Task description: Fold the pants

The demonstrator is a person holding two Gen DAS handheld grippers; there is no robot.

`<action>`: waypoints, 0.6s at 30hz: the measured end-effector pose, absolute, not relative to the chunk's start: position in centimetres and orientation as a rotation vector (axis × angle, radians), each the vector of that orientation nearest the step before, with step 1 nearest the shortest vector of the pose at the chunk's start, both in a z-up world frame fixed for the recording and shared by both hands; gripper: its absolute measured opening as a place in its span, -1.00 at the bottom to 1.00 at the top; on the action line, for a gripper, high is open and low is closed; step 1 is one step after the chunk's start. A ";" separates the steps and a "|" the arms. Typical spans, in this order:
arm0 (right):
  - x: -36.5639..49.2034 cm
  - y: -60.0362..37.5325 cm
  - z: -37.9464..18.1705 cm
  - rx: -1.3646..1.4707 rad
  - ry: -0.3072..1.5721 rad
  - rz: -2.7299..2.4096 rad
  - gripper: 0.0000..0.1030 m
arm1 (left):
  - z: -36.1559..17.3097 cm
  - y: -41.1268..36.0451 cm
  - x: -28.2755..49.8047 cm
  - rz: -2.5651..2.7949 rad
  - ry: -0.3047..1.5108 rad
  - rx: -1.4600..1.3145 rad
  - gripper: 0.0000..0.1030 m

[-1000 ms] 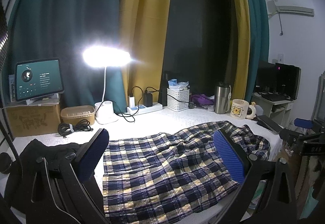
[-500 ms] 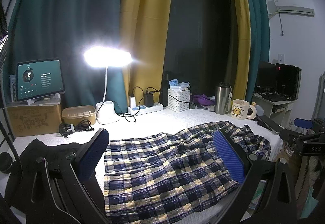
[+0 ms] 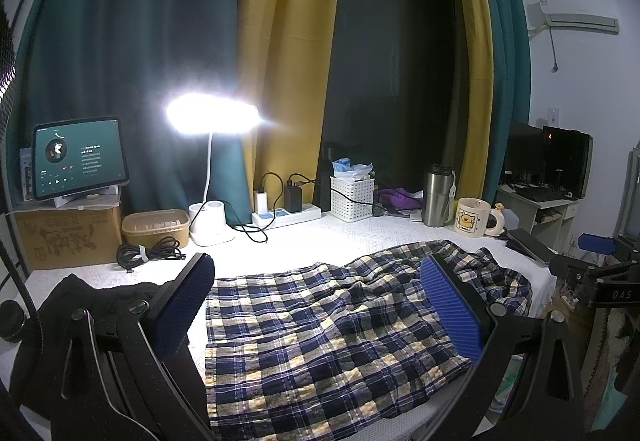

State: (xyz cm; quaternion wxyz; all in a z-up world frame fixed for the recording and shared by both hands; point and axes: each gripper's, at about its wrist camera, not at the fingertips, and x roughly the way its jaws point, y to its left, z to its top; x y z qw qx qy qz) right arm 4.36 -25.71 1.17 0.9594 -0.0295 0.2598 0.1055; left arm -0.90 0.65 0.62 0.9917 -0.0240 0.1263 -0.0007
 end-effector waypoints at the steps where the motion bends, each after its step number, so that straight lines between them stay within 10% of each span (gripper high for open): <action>1: 4.4 -25.7 1.2 -0.060 0.526 0.214 1.00 | 0.7 0.6 -0.9 -0.001 0.253 -0.048 0.97; 18: 4.4 -25.7 1.2 -0.061 0.529 0.214 1.00 | 0.9 0.6 -0.8 0.001 0.250 -0.049 0.97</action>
